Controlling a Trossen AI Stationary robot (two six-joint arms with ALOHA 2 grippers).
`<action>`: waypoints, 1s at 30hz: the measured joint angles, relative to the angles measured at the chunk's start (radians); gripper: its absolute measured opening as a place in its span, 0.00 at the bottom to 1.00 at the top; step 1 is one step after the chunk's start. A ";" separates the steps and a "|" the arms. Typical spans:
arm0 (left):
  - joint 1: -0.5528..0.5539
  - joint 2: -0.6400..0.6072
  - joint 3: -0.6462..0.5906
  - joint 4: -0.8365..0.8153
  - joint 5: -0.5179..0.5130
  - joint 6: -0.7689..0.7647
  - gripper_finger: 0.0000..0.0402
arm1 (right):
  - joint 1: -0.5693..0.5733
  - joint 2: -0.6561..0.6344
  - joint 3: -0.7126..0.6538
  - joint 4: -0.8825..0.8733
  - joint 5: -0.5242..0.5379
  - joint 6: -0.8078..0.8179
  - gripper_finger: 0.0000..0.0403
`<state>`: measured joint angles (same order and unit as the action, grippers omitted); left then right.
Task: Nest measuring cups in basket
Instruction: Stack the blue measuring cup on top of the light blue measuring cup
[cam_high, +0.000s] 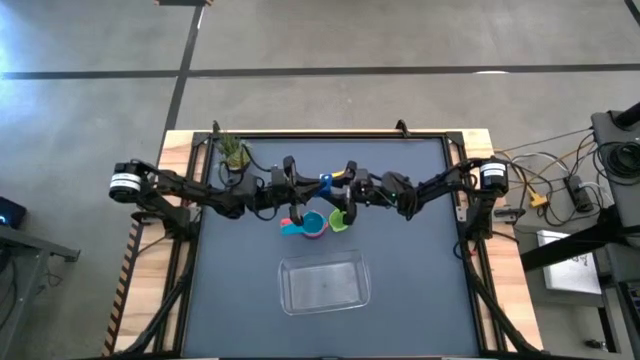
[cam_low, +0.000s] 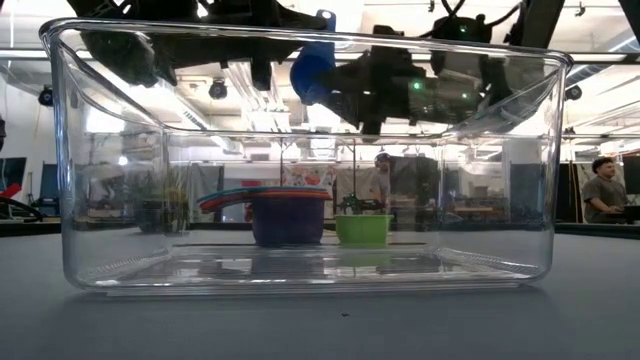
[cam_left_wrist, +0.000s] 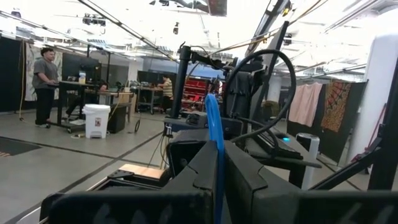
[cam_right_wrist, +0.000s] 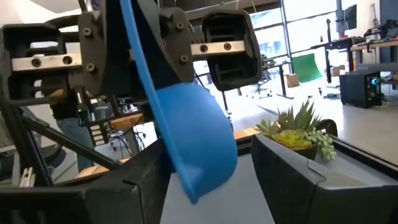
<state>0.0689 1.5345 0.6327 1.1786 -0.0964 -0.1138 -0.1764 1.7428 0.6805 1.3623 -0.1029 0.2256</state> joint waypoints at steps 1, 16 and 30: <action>0.000 0.000 0.000 0.000 0.000 0.000 0.00 | 0.000 0.000 0.006 -0.009 0.000 0.000 0.51; -0.003 -0.007 -0.003 -0.072 0.026 0.052 0.05 | -0.003 -0.003 0.029 -0.143 0.019 -0.008 0.05; 0.001 -0.290 -0.006 -0.589 -0.021 0.211 0.37 | -0.005 -0.223 0.075 -0.827 -0.023 -0.079 0.04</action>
<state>0.0701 1.2445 0.6270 0.5899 -0.1171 0.0974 -0.1810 1.5196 0.7559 0.5352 -0.1256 0.1461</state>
